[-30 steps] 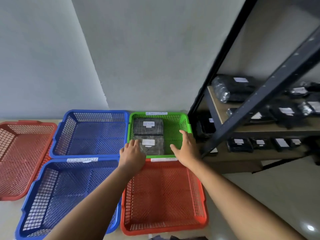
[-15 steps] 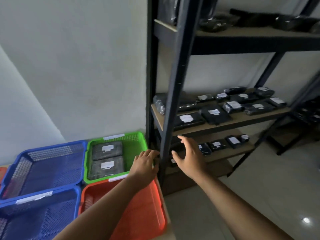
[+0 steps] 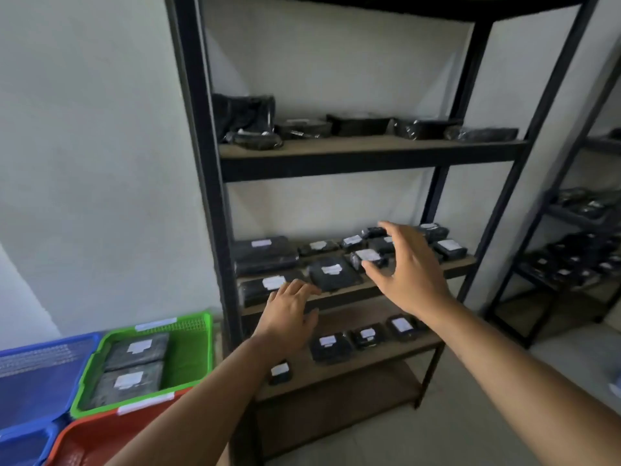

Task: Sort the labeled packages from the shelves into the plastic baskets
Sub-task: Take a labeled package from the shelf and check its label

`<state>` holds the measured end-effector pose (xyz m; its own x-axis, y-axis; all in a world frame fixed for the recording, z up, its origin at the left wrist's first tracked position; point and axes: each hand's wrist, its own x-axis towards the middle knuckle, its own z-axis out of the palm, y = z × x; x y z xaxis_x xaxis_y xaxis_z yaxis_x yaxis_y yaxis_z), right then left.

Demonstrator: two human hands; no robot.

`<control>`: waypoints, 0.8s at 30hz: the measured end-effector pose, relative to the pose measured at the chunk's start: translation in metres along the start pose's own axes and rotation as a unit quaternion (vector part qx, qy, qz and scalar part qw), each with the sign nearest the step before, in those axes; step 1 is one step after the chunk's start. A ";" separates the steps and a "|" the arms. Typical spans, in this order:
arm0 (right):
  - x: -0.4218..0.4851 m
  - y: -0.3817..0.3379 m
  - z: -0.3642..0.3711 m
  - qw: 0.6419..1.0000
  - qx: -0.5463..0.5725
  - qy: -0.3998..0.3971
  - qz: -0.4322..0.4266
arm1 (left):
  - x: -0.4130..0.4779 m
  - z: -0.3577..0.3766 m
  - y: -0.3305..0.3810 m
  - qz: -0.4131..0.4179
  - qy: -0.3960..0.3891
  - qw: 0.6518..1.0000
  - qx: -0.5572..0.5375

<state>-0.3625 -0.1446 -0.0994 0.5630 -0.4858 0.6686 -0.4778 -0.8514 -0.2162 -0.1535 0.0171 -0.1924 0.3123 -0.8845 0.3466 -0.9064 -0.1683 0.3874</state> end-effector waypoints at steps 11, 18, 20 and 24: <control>0.130 0.072 -0.077 0.997 -0.012 0.070 -0.027 | 0.147 -0.086 0.086 0.114 0.128 0.977 0.124; 0.215 0.105 -0.056 0.994 -0.057 0.074 -0.064 | 0.240 -0.125 0.091 0.176 0.158 0.954 0.184; 0.237 0.113 -0.048 0.993 -0.070 0.069 -0.071 | 0.264 -0.132 0.088 0.181 0.126 0.959 0.178; 0.279 0.133 -0.032 0.986 -0.117 0.057 -0.108 | 0.307 -0.140 0.079 0.175 0.045 0.970 0.165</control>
<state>-0.2907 -0.3864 0.0809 0.5957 -0.2622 0.7592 -0.5058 -0.8567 0.1009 -0.0894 -0.2073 0.0642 -0.0210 -0.8738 0.4858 -0.9984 -0.0075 -0.0567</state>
